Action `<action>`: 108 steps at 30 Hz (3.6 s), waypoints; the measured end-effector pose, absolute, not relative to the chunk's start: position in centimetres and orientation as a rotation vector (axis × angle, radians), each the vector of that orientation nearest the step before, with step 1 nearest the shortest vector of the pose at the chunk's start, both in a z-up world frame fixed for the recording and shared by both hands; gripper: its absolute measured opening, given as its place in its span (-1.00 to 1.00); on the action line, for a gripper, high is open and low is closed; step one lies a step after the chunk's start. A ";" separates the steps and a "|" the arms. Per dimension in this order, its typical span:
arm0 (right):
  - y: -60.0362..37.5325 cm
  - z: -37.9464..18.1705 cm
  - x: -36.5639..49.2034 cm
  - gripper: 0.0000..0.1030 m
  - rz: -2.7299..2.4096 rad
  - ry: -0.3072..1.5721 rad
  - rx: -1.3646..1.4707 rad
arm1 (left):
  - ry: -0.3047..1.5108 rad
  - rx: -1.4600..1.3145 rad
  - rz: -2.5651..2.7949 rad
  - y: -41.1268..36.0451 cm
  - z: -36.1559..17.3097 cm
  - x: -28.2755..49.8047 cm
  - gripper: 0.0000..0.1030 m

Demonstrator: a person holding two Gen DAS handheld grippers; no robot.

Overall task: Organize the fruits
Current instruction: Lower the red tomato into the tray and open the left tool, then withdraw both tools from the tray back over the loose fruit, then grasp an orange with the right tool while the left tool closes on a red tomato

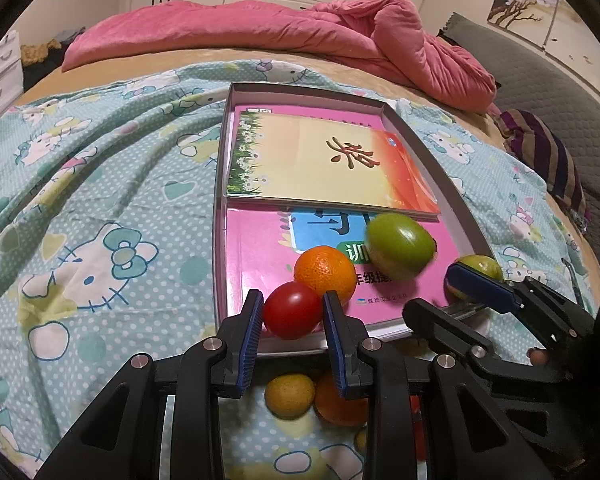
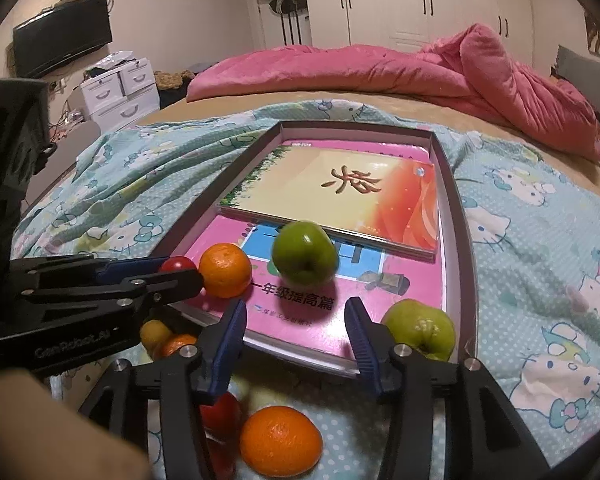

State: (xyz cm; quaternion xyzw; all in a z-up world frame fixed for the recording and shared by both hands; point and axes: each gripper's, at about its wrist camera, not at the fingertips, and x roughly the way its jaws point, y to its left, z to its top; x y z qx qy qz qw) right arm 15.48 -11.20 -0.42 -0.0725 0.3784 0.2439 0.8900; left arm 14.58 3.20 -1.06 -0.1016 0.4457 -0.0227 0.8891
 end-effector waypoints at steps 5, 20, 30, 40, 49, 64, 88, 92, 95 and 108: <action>-11.4 0.2 14.7 0.06 0.510 0.755 -0.166 | 0.924 -0.217 -0.048 3.2 -0.9 14.5 -0.39; -12.9 1.3 14.2 0.16 0.505 0.735 -0.087 | 0.896 -0.237 -0.066 3.3 0.1 13.6 -0.17; -14.1 2.2 13.8 0.31 0.487 0.704 -0.048 | 0.860 -0.228 -0.056 3.6 1.2 12.6 0.20; -14.8 3.6 12.8 0.49 0.475 0.643 -0.051 | 0.840 -0.231 -0.050 4.1 2.1 11.5 0.38; -15.3 3.9 12.0 0.50 0.473 0.627 -0.084 | 0.846 -0.242 -0.062 4.4 2.2 10.5 0.39; -15.5 2.8 11.0 0.56 0.472 0.680 -0.115 | 0.852 -0.210 -0.122 2.4 2.2 8.5 0.39; -17.7 1.3 10.1 0.56 0.468 0.767 -0.084 | 0.954 -0.127 -0.342 -2.5 -0.3 5.3 0.39; -17.7 0.9 10.1 0.56 0.484 0.788 -0.090 | 0.967 -0.097 -0.356 -3.3 -0.8 5.0 0.39; -17.6 0.5 10.4 0.56 0.497 0.812 -0.074 | 0.971 -0.092 -0.352 -3.6 -1.1 5.1 0.26; -17.0 -2.0 12.0 0.26 0.583 0.949 0.019 | 1.002 -0.075 -0.358 -4.6 -2.2 5.8 -0.13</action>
